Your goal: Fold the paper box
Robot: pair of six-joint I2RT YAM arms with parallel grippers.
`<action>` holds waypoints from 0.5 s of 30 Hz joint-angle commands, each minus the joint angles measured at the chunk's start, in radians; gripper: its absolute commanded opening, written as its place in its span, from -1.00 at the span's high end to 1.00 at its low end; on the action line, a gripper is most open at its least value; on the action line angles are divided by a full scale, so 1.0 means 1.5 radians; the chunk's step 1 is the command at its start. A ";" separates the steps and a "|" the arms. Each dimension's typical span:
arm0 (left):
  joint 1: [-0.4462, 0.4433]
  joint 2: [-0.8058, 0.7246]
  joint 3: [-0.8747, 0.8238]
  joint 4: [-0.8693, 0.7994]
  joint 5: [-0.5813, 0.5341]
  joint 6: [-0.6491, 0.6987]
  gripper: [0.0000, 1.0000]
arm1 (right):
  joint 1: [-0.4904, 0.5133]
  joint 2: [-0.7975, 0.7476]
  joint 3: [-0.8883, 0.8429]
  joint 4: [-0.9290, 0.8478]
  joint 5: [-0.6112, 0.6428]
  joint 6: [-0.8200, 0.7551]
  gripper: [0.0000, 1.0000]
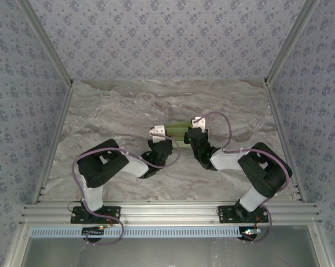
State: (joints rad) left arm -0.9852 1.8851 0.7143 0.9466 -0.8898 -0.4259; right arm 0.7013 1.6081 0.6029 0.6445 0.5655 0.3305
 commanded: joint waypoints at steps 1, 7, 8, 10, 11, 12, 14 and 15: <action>-0.004 -0.007 -0.028 -0.041 -0.026 0.009 0.97 | 0.002 0.004 -0.022 -0.027 0.036 -0.012 0.86; -0.012 -0.001 -0.042 0.013 -0.043 0.043 0.96 | 0.008 0.004 -0.034 0.001 0.043 -0.032 0.86; -0.014 0.001 -0.044 0.021 -0.046 0.047 0.96 | 0.010 0.003 -0.035 0.001 0.045 -0.032 0.86; -0.017 0.007 -0.046 0.031 -0.053 0.050 0.96 | 0.012 0.002 -0.039 0.000 0.047 -0.033 0.86; -0.018 0.010 -0.047 0.036 -0.056 0.051 0.96 | 0.013 0.002 -0.040 0.000 0.048 -0.033 0.85; -0.019 0.013 -0.048 0.040 -0.059 0.051 0.97 | 0.013 0.002 -0.041 -0.002 0.050 -0.033 0.84; -0.022 0.013 -0.052 0.045 -0.066 0.053 0.96 | 0.015 0.000 -0.042 -0.008 0.052 -0.031 0.83; -0.023 0.012 -0.052 0.046 -0.068 0.054 0.96 | 0.017 -0.003 -0.041 -0.011 0.053 -0.032 0.82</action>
State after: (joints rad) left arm -1.0149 1.8801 0.6624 1.0252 -0.9291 -0.3592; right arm 0.7269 1.6077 0.5690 0.7006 0.5831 0.2943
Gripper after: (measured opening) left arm 0.043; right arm 0.091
